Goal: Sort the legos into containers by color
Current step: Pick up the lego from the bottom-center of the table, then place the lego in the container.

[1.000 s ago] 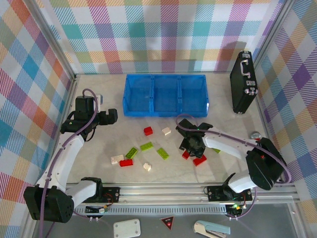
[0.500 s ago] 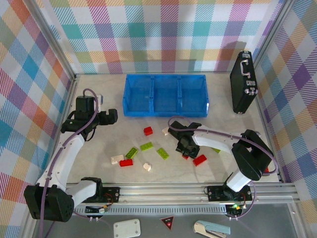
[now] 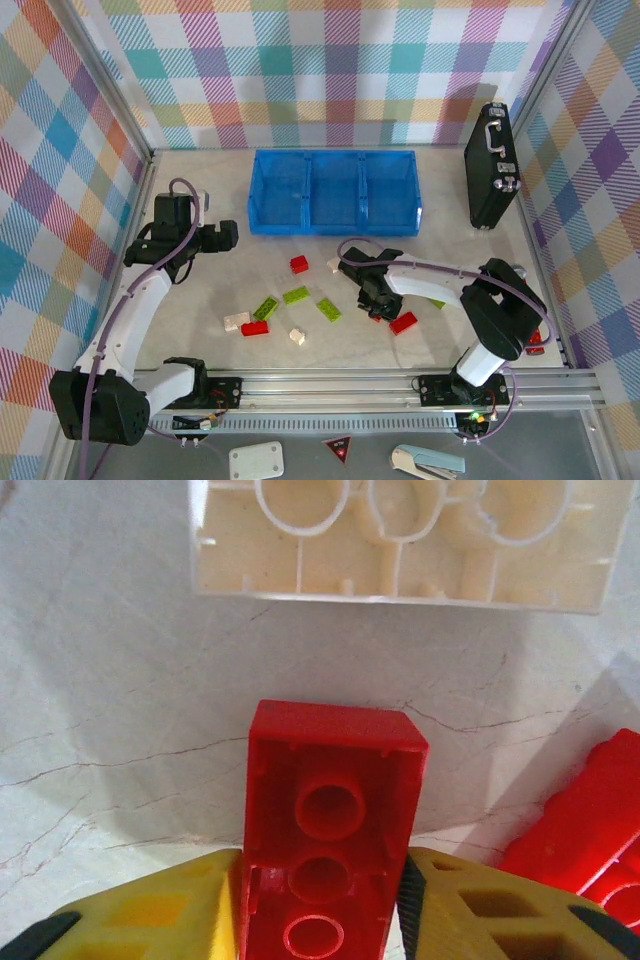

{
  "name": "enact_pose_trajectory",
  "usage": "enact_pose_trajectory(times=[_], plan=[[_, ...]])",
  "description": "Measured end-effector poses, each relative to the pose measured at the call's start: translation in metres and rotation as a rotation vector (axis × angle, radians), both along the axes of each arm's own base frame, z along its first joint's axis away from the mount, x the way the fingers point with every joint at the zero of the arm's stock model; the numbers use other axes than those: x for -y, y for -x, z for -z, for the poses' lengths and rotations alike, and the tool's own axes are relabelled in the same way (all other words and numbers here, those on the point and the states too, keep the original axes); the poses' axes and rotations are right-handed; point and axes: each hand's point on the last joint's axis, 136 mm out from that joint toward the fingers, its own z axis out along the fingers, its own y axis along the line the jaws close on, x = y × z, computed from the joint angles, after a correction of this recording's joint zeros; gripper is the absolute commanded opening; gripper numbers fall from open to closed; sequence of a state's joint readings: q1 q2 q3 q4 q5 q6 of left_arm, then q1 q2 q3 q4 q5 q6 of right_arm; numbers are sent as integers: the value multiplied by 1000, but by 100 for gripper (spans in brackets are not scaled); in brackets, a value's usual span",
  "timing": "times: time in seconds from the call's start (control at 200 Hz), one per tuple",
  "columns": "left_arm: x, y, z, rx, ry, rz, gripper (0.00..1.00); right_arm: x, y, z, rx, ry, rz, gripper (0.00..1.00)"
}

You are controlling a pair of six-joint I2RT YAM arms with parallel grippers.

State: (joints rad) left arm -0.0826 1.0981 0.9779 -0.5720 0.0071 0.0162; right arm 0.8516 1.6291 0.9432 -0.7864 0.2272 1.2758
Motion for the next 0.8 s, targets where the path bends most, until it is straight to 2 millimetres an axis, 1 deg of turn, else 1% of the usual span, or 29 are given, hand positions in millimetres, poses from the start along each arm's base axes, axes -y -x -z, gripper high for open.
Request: enact_pose_trajectory(times=[0.1, 0.275, 0.39, 0.48, 0.62, 0.73, 0.8], plan=[[0, 0, 2, -8, -1, 0, 100, 0, 0, 0, 0, 1, 0, 40], [0, 0, 3, -10, -1, 0, 100, 0, 0, -1, 5, 3, -17, 32], [0, 0, 3, -10, -1, 0, 100, -2, -1, -6, 18, -6, -63, 32], [0, 0, 3, -10, -1, 0, 100, -6, -5, -17, 52, -36, -127, 32], [0, 0, 3, -10, -1, 0, 100, -13, -16, -41, 121, -59, -262, 32], [0, 0, 3, -10, 0, 1, 100, -20, -32, -62, 167, -61, -364, 30], [0, 0, 3, -10, 1, 1, 100, -20, -44, -74, 189, -59, -411, 30]])
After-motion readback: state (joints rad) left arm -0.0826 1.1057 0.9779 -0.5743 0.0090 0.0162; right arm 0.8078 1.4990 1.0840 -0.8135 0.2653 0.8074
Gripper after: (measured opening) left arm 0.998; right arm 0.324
